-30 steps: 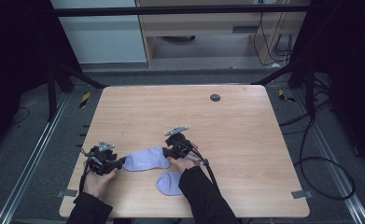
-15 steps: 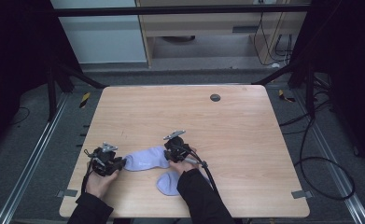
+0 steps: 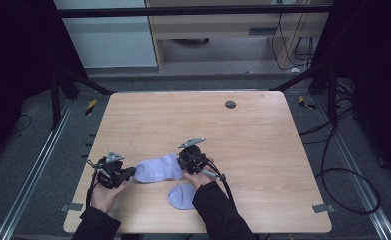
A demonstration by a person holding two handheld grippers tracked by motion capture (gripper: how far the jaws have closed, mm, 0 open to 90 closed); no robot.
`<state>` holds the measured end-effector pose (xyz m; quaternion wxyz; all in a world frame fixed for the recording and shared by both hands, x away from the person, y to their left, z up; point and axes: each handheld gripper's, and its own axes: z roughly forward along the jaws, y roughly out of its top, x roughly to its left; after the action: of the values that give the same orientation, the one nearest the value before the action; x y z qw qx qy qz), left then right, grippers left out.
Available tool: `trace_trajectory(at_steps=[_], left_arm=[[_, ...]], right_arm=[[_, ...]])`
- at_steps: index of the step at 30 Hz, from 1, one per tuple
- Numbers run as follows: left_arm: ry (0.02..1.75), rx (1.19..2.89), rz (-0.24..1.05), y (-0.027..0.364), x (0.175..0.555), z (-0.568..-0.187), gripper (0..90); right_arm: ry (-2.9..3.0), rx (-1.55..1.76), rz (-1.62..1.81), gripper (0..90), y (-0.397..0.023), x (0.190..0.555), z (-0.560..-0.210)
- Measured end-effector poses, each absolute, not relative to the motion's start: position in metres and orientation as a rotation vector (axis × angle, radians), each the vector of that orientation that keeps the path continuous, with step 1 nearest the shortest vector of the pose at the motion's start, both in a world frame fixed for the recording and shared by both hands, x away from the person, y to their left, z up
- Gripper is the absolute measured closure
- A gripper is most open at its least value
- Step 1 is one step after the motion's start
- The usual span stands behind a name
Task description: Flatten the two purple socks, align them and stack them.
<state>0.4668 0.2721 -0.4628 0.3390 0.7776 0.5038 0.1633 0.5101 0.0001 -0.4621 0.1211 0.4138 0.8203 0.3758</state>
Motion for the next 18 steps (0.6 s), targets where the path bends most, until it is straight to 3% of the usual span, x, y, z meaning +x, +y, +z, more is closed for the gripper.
trace_trajectory(at_steps=[18], left_arm=[[1.156, 2.022, 0.387, 0.228, 0.443, -0.435, 87.0]], right_arm=[[2.387, 1.146, 1.163, 87.0, -0.055, 0.467, -0.419]])
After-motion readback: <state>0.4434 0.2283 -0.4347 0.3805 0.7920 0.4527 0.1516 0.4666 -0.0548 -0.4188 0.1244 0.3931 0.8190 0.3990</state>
